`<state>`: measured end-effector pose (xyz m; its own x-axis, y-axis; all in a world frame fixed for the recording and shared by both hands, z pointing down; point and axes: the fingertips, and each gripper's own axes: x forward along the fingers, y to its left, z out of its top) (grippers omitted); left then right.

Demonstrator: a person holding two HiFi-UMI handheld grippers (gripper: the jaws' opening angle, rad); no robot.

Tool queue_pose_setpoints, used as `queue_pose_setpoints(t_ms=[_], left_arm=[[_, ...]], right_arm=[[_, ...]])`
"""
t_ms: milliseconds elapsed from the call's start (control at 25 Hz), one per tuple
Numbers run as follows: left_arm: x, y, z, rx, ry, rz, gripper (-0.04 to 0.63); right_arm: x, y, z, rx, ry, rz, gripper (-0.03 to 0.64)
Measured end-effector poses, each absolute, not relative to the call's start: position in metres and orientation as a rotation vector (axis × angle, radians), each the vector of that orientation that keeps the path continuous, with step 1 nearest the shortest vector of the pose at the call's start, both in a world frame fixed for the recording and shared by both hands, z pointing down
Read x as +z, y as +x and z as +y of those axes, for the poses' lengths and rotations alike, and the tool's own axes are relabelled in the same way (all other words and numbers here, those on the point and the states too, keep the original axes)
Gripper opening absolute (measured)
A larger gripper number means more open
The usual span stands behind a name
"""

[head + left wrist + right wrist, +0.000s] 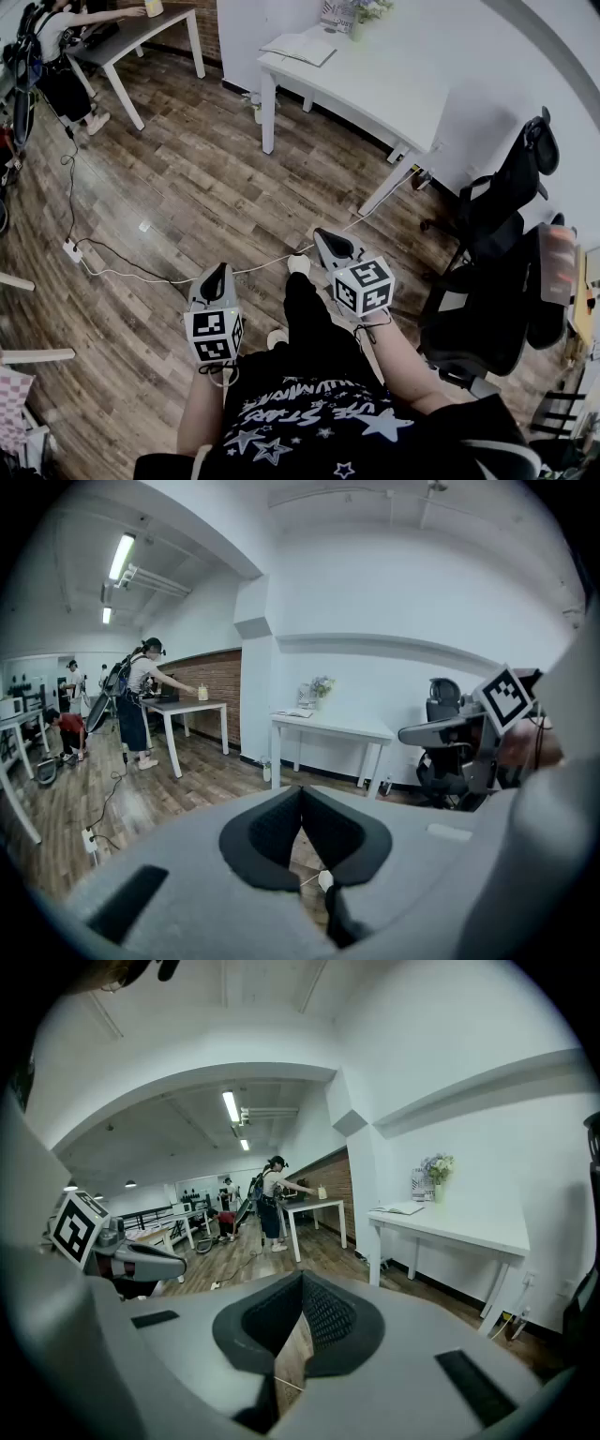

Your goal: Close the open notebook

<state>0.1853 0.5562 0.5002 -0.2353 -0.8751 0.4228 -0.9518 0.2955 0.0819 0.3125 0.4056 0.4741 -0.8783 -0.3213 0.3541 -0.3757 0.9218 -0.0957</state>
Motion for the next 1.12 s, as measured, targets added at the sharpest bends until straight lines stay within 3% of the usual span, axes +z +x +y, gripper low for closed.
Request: queue_pose_setpoints(t_ms=[400,960,1000,1080,1120], left_arm=[[0.5,0.179,0.551,0.267,1.621,-2.19,0.02],[0.493,0.135,0.453,0.29,1.627,-2.24,0.031],[0.492,0.129,0.44,0.283,1.63,-2.242,0.055],[0.49,0.115,0.412,0.286,1.637,-2.24,0.212],[0.489,0.107,0.398,0.291,1.639,-2.239,0.222]], right_arm=[[0.472,0.319,0.397,0.22,0.536,-2.743,0.002],[0.48,0.3,0.298,0.311,0.582,-2.784,0.003],[0.48,0.296,0.285,0.318,0.589,-2.784,0.003],[0.48,0.284,0.258,0.332,0.602,-2.787,0.003],[0.479,0.278,0.244,0.339,0.608,-2.788,0.003]])
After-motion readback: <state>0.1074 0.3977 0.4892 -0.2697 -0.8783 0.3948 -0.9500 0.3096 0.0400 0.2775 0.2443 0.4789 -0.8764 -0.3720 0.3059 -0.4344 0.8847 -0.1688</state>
